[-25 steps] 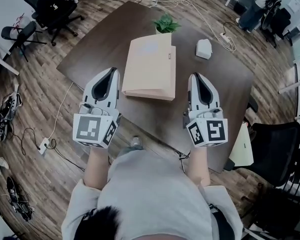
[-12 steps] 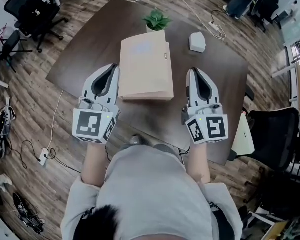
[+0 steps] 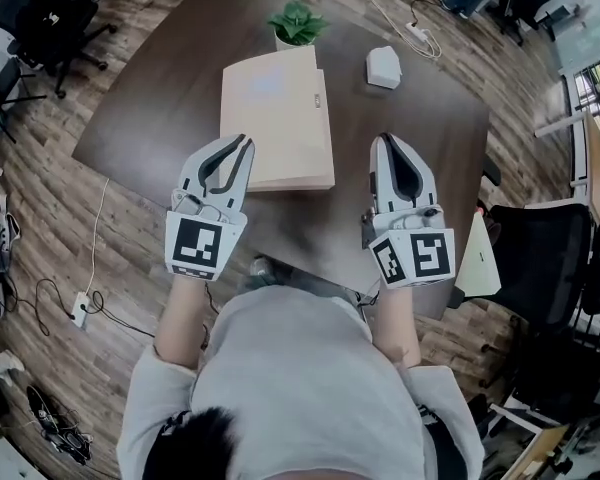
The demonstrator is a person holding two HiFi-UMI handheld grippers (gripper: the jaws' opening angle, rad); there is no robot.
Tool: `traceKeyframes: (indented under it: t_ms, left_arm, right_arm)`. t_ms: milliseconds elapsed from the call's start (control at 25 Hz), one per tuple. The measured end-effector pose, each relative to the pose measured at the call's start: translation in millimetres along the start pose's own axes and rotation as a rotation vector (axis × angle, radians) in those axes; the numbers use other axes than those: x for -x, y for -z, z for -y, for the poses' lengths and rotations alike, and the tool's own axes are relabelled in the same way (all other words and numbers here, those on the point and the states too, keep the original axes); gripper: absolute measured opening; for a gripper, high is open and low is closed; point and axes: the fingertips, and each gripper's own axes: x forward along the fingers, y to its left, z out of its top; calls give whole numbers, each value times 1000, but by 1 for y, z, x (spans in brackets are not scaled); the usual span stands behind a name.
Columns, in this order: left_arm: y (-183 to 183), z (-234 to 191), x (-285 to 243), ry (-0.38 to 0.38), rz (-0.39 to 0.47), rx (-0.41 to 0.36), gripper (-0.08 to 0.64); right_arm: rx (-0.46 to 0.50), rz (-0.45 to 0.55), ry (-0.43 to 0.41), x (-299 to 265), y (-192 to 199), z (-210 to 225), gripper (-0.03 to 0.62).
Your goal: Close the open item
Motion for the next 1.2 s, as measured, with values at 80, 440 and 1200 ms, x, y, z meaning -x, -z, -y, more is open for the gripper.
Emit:
traceKeyframes:
  t_ms: [80,440,1200]
  left_arm:
    - [12,15,-8,32,-36,-51,11]
    - [80,87,-36,210,-227,-193,143]
    - [143,110,-74,122,-384,-484,112]
  right_arm:
    - [-1,-13,-5,0,4,5,14]
    - [-4,-67,-18,4,17,26,14]
    - [4,-148,79,34,37,78,14]
